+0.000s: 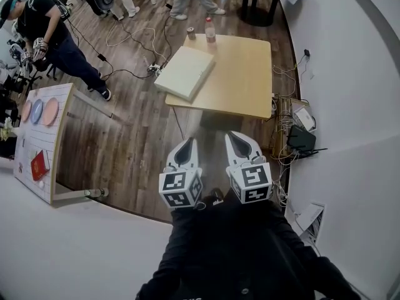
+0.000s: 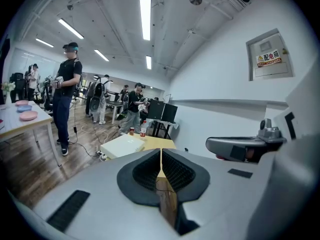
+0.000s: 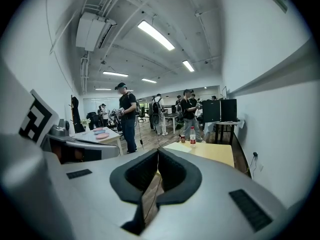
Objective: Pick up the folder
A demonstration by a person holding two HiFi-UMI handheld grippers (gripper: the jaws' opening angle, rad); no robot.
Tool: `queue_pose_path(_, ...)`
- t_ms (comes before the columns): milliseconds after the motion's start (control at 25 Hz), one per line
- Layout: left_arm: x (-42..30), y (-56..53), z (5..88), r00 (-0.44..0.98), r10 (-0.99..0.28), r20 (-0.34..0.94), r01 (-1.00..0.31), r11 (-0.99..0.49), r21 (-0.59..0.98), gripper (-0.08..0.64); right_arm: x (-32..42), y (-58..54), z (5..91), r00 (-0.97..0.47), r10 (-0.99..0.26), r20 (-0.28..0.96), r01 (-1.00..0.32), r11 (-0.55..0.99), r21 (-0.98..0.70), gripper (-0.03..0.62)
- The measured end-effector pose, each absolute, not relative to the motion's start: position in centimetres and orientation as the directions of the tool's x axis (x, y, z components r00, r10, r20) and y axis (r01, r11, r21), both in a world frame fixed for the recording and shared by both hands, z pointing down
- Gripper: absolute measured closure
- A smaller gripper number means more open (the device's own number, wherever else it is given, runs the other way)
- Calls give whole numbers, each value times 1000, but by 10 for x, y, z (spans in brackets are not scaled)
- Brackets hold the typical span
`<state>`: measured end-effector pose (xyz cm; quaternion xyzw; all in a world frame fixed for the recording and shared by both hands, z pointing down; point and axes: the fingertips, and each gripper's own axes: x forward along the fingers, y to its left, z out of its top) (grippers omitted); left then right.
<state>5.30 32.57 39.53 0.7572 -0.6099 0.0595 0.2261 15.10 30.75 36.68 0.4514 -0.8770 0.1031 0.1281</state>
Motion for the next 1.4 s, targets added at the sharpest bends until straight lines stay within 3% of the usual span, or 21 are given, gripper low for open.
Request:
queue_pose_path(640,25,287,420,220,-891,398,-946,-95,310,520,123,265,389,-583,-728,360,-796,600,-75,569)
queue_pose_path(1400,-12,74,418,151,-888,434,-966,-39,257,520,87,50,390,-657,-662,362,-740,659,-137,568)
